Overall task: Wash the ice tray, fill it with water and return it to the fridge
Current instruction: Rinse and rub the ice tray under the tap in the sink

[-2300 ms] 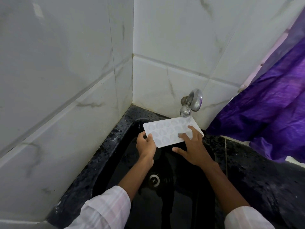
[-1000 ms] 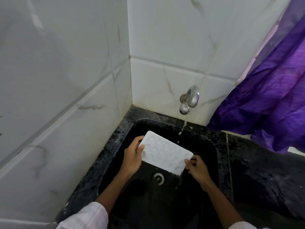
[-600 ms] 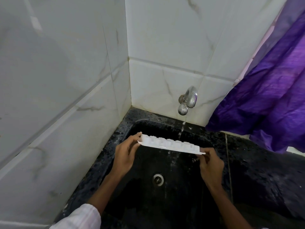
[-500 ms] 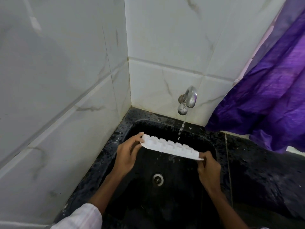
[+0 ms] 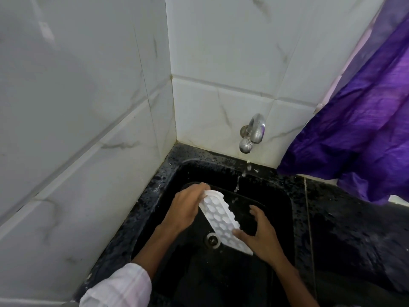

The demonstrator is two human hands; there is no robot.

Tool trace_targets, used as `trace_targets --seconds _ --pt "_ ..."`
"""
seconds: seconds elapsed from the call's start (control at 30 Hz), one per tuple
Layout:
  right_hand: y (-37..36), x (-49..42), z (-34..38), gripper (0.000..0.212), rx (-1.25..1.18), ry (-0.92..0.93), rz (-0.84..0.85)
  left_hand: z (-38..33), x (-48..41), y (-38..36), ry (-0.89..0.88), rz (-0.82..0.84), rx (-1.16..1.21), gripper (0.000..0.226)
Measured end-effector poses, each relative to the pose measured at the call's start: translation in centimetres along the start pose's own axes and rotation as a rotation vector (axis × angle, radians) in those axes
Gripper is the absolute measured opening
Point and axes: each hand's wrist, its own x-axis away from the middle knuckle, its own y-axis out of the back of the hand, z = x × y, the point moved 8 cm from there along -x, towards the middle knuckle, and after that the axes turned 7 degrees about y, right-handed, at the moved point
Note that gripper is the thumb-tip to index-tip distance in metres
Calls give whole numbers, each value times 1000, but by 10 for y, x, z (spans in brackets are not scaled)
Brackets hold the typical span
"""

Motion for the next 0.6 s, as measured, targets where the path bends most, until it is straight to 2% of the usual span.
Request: trace_targets --seconds 0.07,0.13,0.17,0.23,0.33,0.4,0.5,0.6 --pt "-16 -2 17 74 -110 27 93 -18 -3 -9 -75 82 -36 20" --pt "-25 -5 32 47 -105 63 127 -32 -10 -16 -118 115 -12 28" --pt "-24 -7 37 37 -105 83 94 -36 -13 -17 -117 97 41 31" --pt "-19 -9 38 31 -181 76 -33 -37 -16 -11 -82 -25 166 38" --pt "-11 -7 16 23 -467 -106 -250 -7 -3 -6 196 -172 329 45" --pt "-11 -6 5 23 -718 -193 -313 19 16 -16 394 -155 388 44" --pt "-11 -6 1 27 -985 -267 -380 44 43 -35 589 -71 399 44" --pt "-17 -9 -3 28 -1137 -333 -431 47 58 -57 728 -7 689 26"
